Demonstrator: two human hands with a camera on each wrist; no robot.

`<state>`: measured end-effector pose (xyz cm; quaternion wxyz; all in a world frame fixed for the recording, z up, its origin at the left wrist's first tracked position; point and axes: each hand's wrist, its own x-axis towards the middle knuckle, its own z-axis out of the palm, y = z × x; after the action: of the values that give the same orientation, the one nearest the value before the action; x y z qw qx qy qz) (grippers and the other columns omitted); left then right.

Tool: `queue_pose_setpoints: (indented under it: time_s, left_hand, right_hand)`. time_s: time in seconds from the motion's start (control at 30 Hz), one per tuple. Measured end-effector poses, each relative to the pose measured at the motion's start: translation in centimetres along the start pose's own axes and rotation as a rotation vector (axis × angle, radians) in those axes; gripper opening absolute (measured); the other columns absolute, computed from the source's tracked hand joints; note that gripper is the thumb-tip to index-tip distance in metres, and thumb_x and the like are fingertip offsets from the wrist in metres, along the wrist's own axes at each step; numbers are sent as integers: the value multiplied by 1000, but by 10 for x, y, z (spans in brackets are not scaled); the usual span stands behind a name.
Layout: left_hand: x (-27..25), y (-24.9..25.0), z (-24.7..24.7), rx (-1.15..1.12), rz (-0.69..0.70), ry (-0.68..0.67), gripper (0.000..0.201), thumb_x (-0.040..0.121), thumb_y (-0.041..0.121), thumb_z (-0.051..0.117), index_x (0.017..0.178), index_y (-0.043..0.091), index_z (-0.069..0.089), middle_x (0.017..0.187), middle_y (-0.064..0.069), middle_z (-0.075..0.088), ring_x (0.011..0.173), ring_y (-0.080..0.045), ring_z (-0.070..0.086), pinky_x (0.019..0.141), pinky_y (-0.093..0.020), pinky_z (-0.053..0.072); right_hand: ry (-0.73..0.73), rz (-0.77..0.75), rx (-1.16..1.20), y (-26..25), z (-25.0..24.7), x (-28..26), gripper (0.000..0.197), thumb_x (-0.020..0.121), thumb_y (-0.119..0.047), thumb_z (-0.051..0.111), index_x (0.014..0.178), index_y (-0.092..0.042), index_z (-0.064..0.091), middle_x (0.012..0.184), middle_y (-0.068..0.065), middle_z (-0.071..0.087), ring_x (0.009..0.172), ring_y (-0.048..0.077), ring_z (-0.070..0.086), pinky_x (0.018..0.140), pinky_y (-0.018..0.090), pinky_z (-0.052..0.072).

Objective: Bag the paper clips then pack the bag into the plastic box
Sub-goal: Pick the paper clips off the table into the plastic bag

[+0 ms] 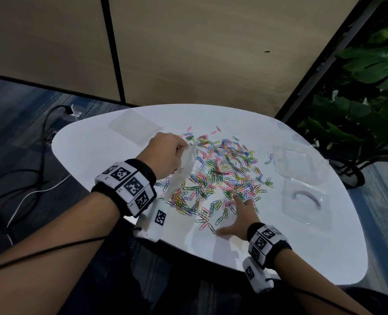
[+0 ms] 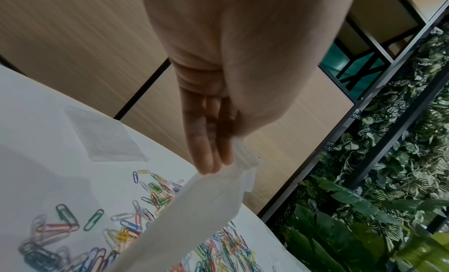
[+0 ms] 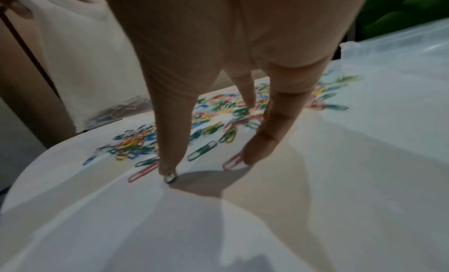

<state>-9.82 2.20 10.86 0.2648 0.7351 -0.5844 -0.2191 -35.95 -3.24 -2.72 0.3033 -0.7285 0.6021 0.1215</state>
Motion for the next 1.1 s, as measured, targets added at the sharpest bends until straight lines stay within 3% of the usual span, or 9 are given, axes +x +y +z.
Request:
queue_pose_setpoints:
  time_s: [0.17,0.37,0.47,0.63,0.77,0.87,0.93,1.0,1.1]
  left_hand:
    - [-3,-2,0,-4,0,-17,33,102,7,45,118,9,74,71,-2,61,79,-33,71,82,-43,60]
    - [-1,-11,-1,30,-23,-25,31,103,9,46,116,10,74,68,-2,66,62,-25,65,82,-39,60]
    - [-3,-9,-2,44,-13,-33,31,103,8,46,114,10,75,69,-5,69,66,-25,71,81,-39,61]
    - [-4,-11,0,51,-15,-57,31,103,9,46,115,10,74,76,-11,75,67,-26,70,81,-40,61]
    - [-5,-11,0,66,-9,-65,31,103,11,46,117,10,74,79,-11,76,68,-23,63,84,-42,60]
    - [-4,-9,2,60,-8,-75,31,103,10,46,114,9,75,76,-10,75,63,-21,67,80,-40,61]
    - [-3,-8,3,52,-6,-81,31,103,10,46,113,8,75,74,-8,73,69,-24,71,80,-40,62]
    - [-2,-7,4,46,-5,-82,31,103,10,46,113,7,75,76,-8,72,74,-28,72,80,-42,61]
    - [-3,-6,5,49,-8,-84,31,103,10,46,114,8,75,81,-11,73,81,-32,71,83,-44,61]
  right_hand:
    - [63,-90,-58,-24,16,10,117,51,-58,88,146,-17,33,143,11,25,127,29,46,109,36,41]
    - [174,-213,-39,-36,24,14,60,73,-37,82,126,-20,59,141,6,37,121,24,53,107,36,44]
    - [292,-311,-75,-37,22,18,25,86,-20,70,109,-12,70,119,9,55,104,24,58,94,32,50]
    - [274,-245,-89,-39,11,25,15,89,-16,65,93,-6,76,94,9,71,84,22,66,78,29,56]
    - [198,-43,255,-27,-11,32,19,84,-27,74,74,-11,76,72,2,74,63,13,64,58,16,50]
    - [104,-2,613,-19,-27,36,24,81,-24,77,66,-6,75,70,6,75,69,18,70,78,30,59]
    - [53,-10,944,-26,-39,35,20,79,-17,79,84,3,75,82,14,75,80,23,73,90,40,57]
    - [-34,-78,1186,-43,-54,25,31,80,-12,76,104,8,69,102,19,71,88,21,72,88,33,57]
    - [-178,-262,1356,-75,-73,3,34,82,-13,71,110,5,68,112,14,70,98,18,70,82,24,56]
